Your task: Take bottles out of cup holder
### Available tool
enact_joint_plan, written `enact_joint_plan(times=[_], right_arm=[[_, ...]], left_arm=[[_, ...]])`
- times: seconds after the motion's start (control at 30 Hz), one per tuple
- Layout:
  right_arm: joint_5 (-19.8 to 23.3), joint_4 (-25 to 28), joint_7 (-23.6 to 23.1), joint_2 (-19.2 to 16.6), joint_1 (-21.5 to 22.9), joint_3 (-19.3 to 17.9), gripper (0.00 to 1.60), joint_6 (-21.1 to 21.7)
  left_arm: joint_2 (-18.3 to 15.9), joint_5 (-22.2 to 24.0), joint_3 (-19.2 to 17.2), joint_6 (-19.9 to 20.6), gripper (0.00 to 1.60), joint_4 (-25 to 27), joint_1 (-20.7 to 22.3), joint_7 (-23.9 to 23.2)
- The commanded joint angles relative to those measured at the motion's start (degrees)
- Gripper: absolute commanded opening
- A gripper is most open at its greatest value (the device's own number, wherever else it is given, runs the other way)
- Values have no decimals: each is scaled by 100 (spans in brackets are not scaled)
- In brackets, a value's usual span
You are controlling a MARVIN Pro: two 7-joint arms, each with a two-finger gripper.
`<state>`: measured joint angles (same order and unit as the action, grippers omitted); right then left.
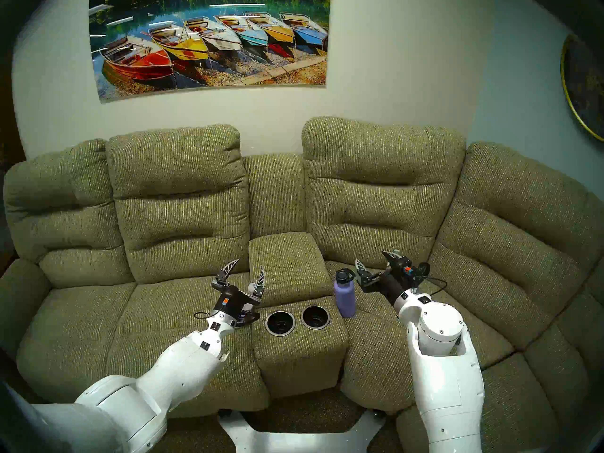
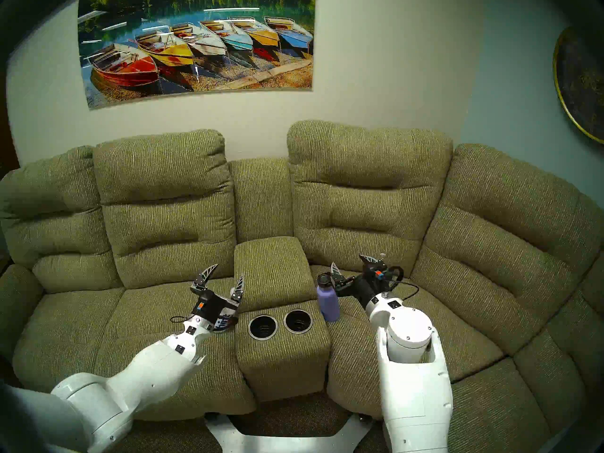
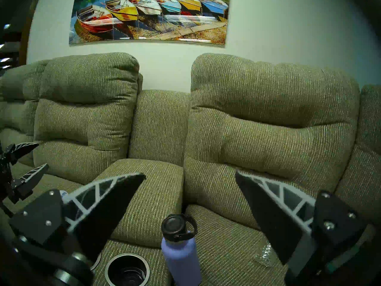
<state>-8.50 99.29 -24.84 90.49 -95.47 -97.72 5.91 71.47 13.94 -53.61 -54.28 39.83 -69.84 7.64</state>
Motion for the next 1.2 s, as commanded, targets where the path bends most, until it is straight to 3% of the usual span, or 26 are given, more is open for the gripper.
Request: enact_joint_plan(times=[0.0, 0.57, 0.87, 1.17], right_arm=[[10, 116, -1, -7, 65, -2, 160, -34], [11, 129, -3, -7, 62, -3, 160, -37], [11, 139, -4, -7, 58, -3, 160, -38], [12, 153, -5, -7, 51, -3, 160, -38]], left_arm=[[-288, 196, -55, -72, 160, 701, -311, -131], [-904, 757, -131, 256, 160, 2067, -995, -481], [-1243, 1124, -170, 749, 160, 2769, -1304, -641], [-1663, 1596, -243, 1501, 160, 3603, -1644, -787]])
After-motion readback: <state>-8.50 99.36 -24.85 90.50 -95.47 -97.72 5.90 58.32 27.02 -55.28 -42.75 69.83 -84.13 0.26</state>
